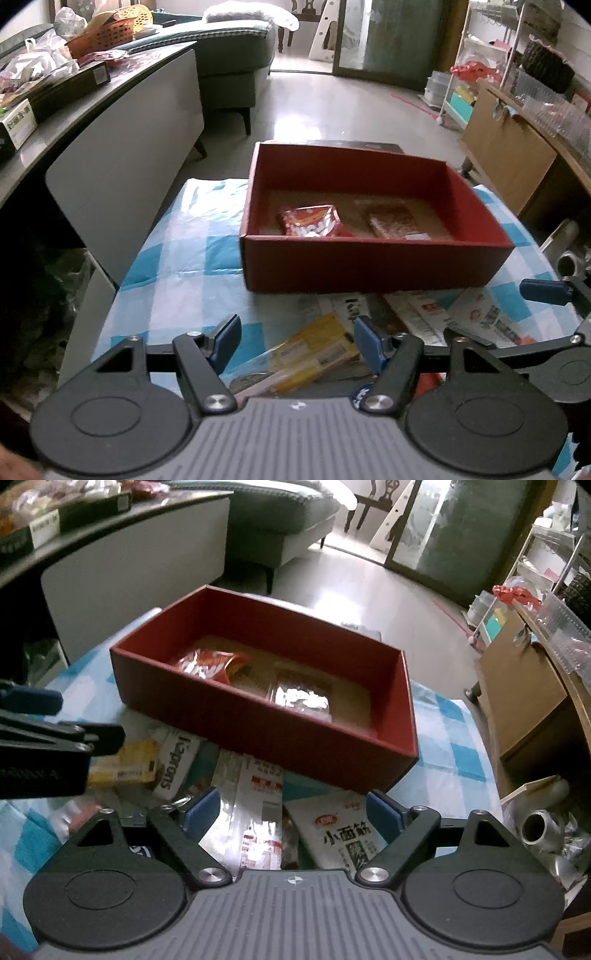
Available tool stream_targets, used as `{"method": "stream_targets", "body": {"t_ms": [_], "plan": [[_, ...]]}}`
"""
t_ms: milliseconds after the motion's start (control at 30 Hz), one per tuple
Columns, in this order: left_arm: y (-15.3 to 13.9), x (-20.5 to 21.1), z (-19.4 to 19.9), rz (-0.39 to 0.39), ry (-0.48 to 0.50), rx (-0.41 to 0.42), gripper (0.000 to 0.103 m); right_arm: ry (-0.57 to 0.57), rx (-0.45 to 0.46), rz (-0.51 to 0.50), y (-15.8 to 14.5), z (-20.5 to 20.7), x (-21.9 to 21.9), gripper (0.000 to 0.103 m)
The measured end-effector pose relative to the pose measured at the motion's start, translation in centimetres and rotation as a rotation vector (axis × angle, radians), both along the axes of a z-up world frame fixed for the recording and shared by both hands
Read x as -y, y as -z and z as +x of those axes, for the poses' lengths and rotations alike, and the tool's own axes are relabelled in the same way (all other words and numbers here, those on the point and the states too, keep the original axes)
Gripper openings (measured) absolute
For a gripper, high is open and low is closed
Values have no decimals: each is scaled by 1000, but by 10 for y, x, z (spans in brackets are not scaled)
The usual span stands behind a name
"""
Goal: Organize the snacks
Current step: 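Grasp the yellow wafer stick with left tool while right tool grasps white noodle pack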
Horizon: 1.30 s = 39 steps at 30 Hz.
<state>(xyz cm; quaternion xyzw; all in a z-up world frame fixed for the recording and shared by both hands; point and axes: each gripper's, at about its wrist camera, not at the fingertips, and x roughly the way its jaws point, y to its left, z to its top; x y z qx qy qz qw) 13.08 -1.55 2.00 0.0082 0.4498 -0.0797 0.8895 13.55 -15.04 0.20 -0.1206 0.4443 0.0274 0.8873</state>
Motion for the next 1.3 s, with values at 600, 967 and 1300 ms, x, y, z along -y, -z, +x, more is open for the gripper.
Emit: {"method": "stream_targets", "body": {"t_ms": [600, 967, 1300], "plan": [[11, -27, 3, 14, -5, -37, 62, -27, -100, 114, 9, 7, 3, 89], [39, -7, 18, 97, 270, -74, 62, 11, -126, 237, 6, 14, 27, 89], [65, -1, 28, 111, 446, -74, 53, 26, -184, 345, 17, 19, 48, 90]]}}
